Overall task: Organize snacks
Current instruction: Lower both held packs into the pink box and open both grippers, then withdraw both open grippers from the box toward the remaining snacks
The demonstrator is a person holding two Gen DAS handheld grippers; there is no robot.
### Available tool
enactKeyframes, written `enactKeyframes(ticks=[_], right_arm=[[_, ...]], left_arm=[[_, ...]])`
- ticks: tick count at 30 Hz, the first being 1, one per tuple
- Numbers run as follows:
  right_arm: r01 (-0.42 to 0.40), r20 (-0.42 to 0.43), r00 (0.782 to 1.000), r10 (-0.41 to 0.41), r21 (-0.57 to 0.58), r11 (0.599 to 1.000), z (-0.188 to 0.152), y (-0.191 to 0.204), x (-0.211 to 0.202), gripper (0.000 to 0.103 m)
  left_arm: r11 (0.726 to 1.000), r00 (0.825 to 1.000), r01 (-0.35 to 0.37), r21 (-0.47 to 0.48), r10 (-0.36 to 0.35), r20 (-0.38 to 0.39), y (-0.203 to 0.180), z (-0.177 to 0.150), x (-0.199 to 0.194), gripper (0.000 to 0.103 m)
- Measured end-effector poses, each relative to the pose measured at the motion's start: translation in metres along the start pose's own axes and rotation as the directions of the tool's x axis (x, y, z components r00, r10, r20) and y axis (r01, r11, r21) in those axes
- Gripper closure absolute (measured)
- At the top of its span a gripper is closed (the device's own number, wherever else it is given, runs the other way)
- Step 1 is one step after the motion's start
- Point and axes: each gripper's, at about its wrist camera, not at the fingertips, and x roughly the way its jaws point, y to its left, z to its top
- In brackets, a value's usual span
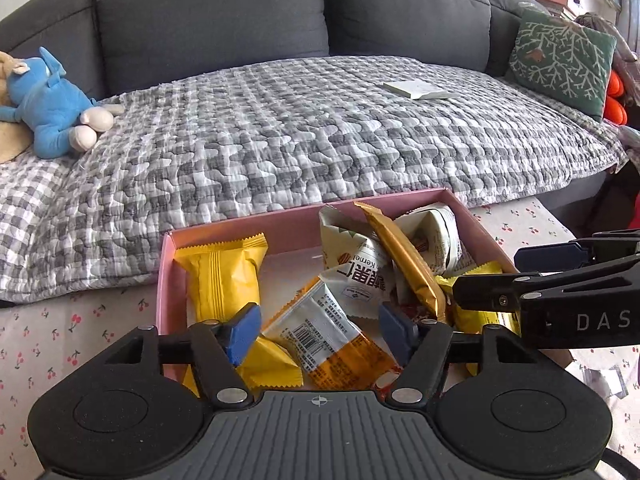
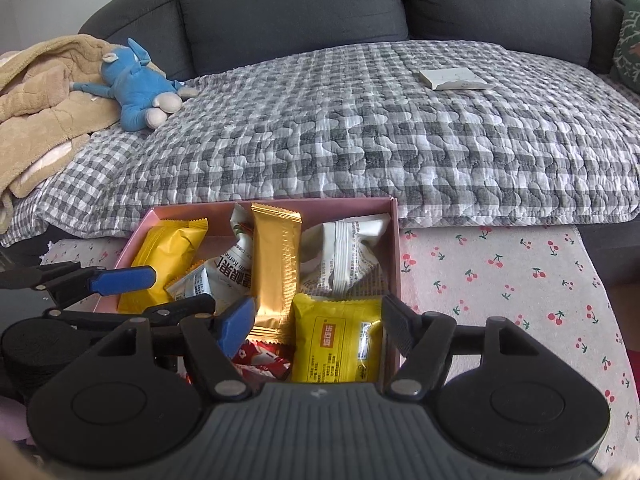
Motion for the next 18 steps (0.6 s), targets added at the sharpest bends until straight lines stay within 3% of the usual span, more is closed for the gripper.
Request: enactKeyframes(ticks=[3, 18], right_arm=[[-0.001, 0.002, 1.0, 0.001, 0.003, 1.0, -0.002, 0.0, -0.011, 0.029], [-0.008, 0.004, 1.0, 0.008, -0.027, 1.0, -0.03, 0.012, -0.072, 0.015]], left_arm=[[1.0, 1.0, 0.002, -0.003, -0.002, 0.003, 0.0, -0.003, -0.011, 0.024], [1.0, 1.0, -0.009, -0.028, 0.009, -0.001, 0.0, -0.044, -0.085, 0.015]])
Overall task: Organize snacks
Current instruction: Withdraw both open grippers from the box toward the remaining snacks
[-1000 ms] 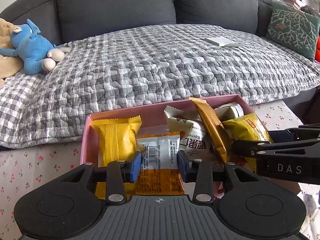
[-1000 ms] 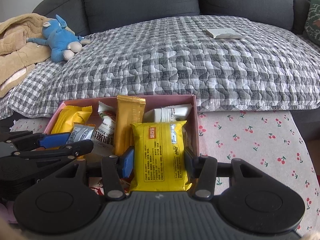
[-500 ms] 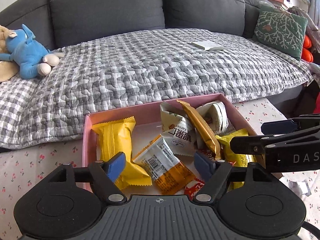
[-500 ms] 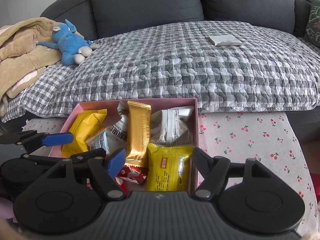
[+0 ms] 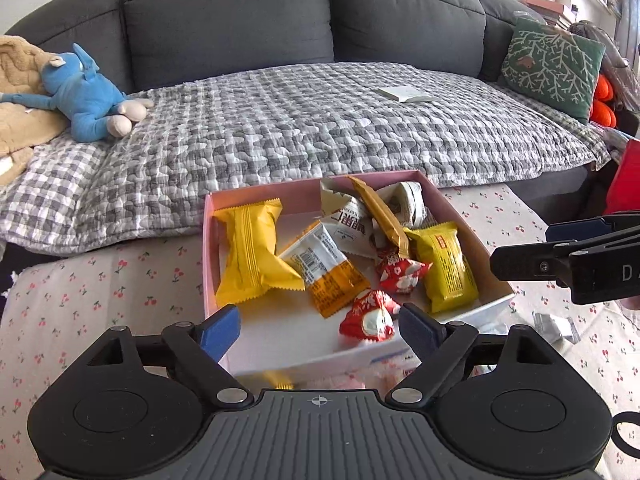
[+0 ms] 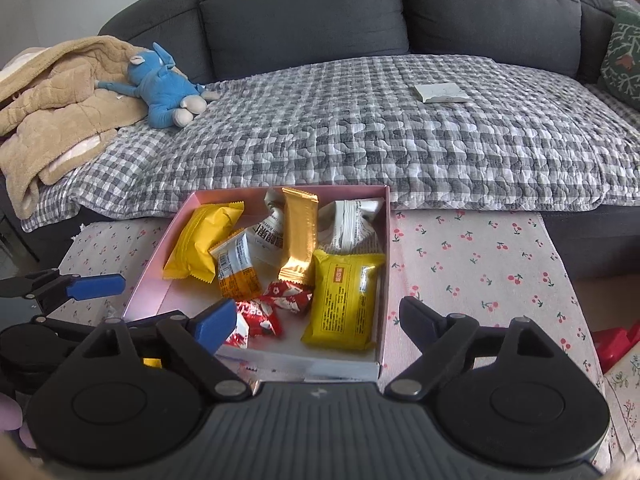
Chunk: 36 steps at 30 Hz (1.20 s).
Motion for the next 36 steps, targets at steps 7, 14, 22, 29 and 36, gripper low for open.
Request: enactKeyframes(ticks=[7, 14, 22, 29, 36], right_arm=[[-0.003, -0.02, 1.0, 0.002, -0.028, 1.0, -0.024, 0.011, -0.016, 0.012], [-0.005, -0.043, 0.999, 0.003, -0.043, 0.999, -0.046, 0.018, -0.02, 0.009], [-0.004, -0.081, 0.997, 0.001, -0.04, 0.999, -0.074, 0.017, -0.017, 0.008], [-0.014, -0.089, 0.996, 0.006, -0.079, 0.997, -0.091, 0.018, -0.017, 0.003], [-0.02, -0.121, 0.993, 0.003, -0.141, 0.99, -0.105, 0.024, -0.013, 0.001]], left_arm=[[0.999, 1.0, -0.008, -0.037, 0.008, -0.02, 0.007, -0.032, -0.027, 0.012], [0.998, 1.0, -0.007, -0.058, 0.005, -0.026, 0.009, -0.057, -0.046, 0.008], [0.998, 0.999, -0.002, -0.066, 0.0, -0.041, 0.012, -0.088, -0.054, 0.005], [0.994, 0.998, -0.02, -0.108, 0.013, -0.069, 0.015, -0.11, -0.049, 0.003], [0.993, 0.994, -0.066, -0.094, 0.057, -0.095, 0.022, -0.123, -0.04, 0.003]])
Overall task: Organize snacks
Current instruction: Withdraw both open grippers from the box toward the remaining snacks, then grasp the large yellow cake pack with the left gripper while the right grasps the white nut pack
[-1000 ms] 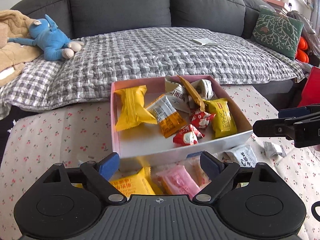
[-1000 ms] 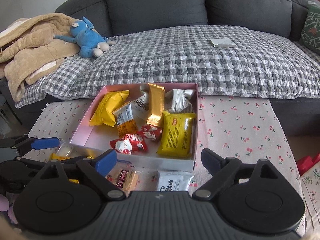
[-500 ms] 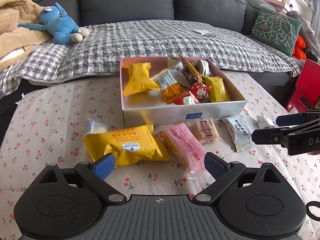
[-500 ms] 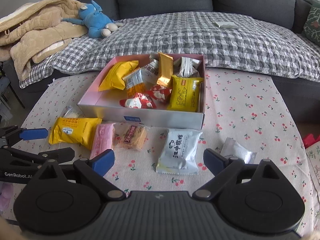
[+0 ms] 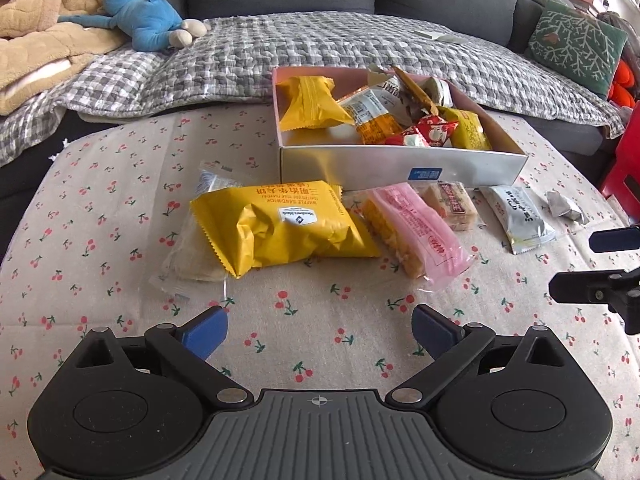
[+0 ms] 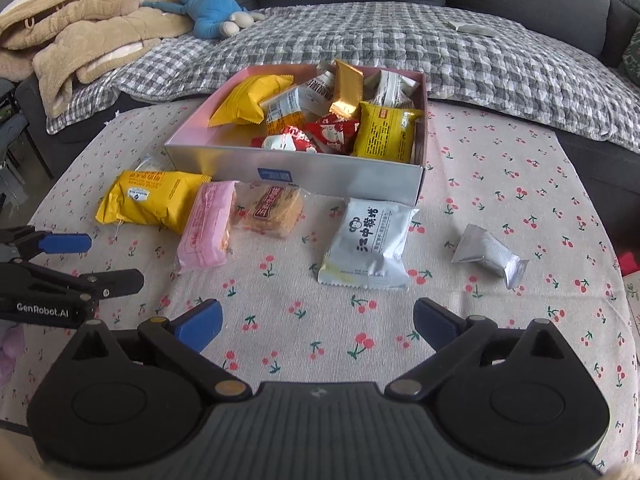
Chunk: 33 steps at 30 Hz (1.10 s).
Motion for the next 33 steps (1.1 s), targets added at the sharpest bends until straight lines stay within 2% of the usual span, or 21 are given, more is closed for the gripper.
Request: enactKeyframes(ticks=[6, 12, 16, 19, 23, 25, 31, 33], right_arm=[[0.028, 0.002, 1.0, -0.028, -0.017, 0.999, 0.001, 0.0, 0.005, 0.001], [0.036, 0.029, 0.999, -0.036, 0.006, 0.999, 0.011, -0.003, 0.01, 0.001], [0.044, 0.032, 0.998, -0.045, 0.025, 0.999, 0.016, -0.009, 0.016, 0.001], [0.043, 0.028, 0.999, -0.044, 0.033, 0.999, 0.02, -0.012, 0.022, 0.001], [0.055, 0.038, 0.998, -0.056, 0.024, 0.998, 0.024, -0.015, 0.033, 0.003], [0.059, 0.039, 0.997, -0.06, 0.021, 0.998, 0.026, -0.017, 0.038, 0.007], [0.074, 0.04, 0.996, -0.074, 0.011, 0.997, 0.026, -0.02, 0.048, 0.023], [0.076, 0.035, 0.996, -0.077, 0.01, 0.997, 0.025, -0.022, 0.051, 0.035]], left_arm=[[0.997, 0.999, -0.047, -0.059, 0.048, 0.015, 0.016, 0.004, 0.008, 0.003], [0.992, 0.992, -0.078, -0.101, 0.087, 0.092, 0.02, 0.023, 0.012, 0.003], [0.995, 0.985, -0.092, -0.045, 0.097, 0.142, 0.02, 0.042, 0.016, 0.003], [0.997, 0.987, -0.048, 0.065, 0.037, 0.158, 0.021, 0.057, 0.022, 0.003], [0.984, 0.992, 0.075, 0.163, -0.09, 0.09, 0.021, 0.069, 0.04, 0.003], [0.971, 0.991, 0.117, 0.207, -0.129, 0.043, 0.018, 0.069, 0.047, 0.004], [0.935, 0.988, 0.154, 0.318, -0.142, -0.061, 0.001, 0.052, 0.05, 0.005], [0.927, 0.988, 0.149, 0.345, -0.13, -0.079, -0.005, 0.045, 0.048, 0.005]])
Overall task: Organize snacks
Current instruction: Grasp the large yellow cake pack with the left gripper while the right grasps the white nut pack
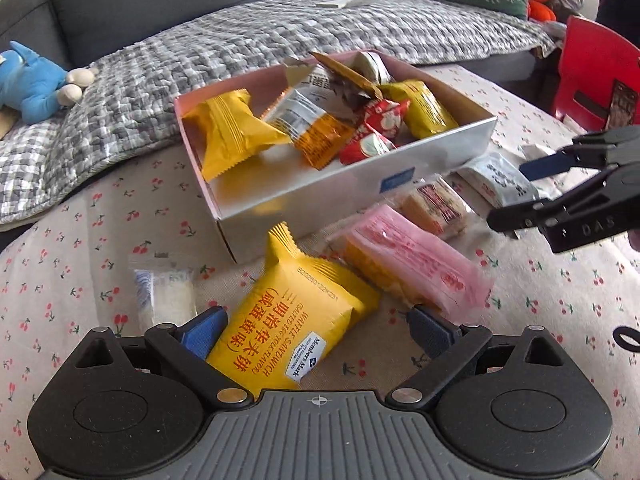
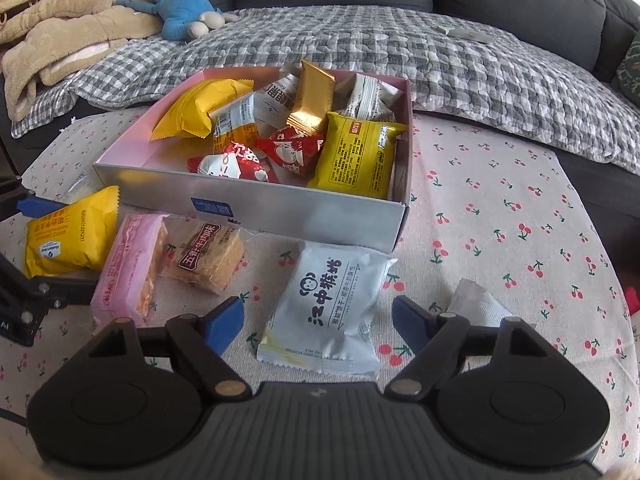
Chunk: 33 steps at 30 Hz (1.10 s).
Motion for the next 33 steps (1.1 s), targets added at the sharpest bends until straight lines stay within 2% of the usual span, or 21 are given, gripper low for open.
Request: enactKeyframes(ticks=[1, 3, 4, 7, 9, 11, 15, 20, 22, 24, 28, 33], right_arm=[[0.002, 0.004, 1.0, -0.002, -0.005, 1.0, -0.001, 0.0, 0.0, 0.036], [0.001, 0.012, 1.0, -0.001, -0.016, 1.0, -0.001, 0.0, -0.003, 0.047], [-0.002, 0.011, 1.0, 0.002, -0.014, 1.0, -0.001, -0.001, -0.004, 0.048], [-0.016, 0.0, 1.0, 0.016, -0.019, 1.0, -0.002, -0.002, -0.007, 0.051], [-0.023, -0.011, 1.0, 0.022, -0.025, 0.999, -0.003, -0.002, -0.009, 0.052], [-0.026, -0.025, 0.999, 0.025, -0.03, 0.999, -0.005, -0.002, -0.012, 0.052], [-0.027, -0.06, 0.998, 0.025, -0.027, 0.999, -0.008, -0.003, -0.017, 0.052], [-0.031, -0.084, 0.996, 0.031, 0.004, 1.0, -0.011, -0.006, -0.022, 0.049], [-0.029, -0.09, 0.995, 0.031, 0.027, 0.999, -0.012, -0.008, -0.023, 0.047], [-0.026, -0.089, 0.996, 0.03, 0.047, 0.999, -0.013, -0.008, -0.023, 0.037], [-0.013, -0.079, 0.997, 0.016, 0.042, 0.999, -0.012, -0.004, -0.021, 0.037], [0.003, -0.075, 0.997, -0.002, 0.013, 1.0, -0.012, 0.002, -0.017, 0.042]], left_arm=[[1.0, 1.0, -0.009, 0.007, 0.009, -0.01, -0.003, -0.001, 0.0, 0.005], [1.0, 0.999, -0.019, -0.01, 0.019, -0.033, -0.008, -0.004, -0.001, 0.007], [0.999, 0.999, -0.022, -0.023, 0.021, -0.041, -0.01, -0.005, -0.002, 0.008], [0.997, 0.998, -0.036, -0.062, 0.032, -0.058, -0.013, -0.008, -0.005, 0.02], [0.995, 0.997, -0.048, -0.091, 0.042, -0.067, -0.014, -0.01, -0.006, 0.036], [0.99, 0.996, -0.053, -0.133, 0.043, -0.078, -0.013, -0.013, -0.008, 0.045], [0.976, 0.993, -0.085, -0.199, 0.067, -0.098, -0.013, -0.017, -0.013, 0.052], [0.974, 0.989, -0.1, -0.205, 0.074, -0.127, -0.021, -0.02, -0.02, 0.051], [0.977, 0.99, -0.113, -0.181, 0.095, -0.107, -0.027, -0.021, -0.022, 0.048], [0.976, 0.989, -0.14, -0.166, 0.13, -0.07, -0.03, -0.021, -0.023, 0.039], [0.972, 0.984, -0.178, -0.155, 0.18, 0.0, -0.033, -0.02, -0.021, 0.036], [0.957, 0.981, -0.177, -0.23, 0.189, 0.034, -0.023, -0.02, -0.017, 0.037]])
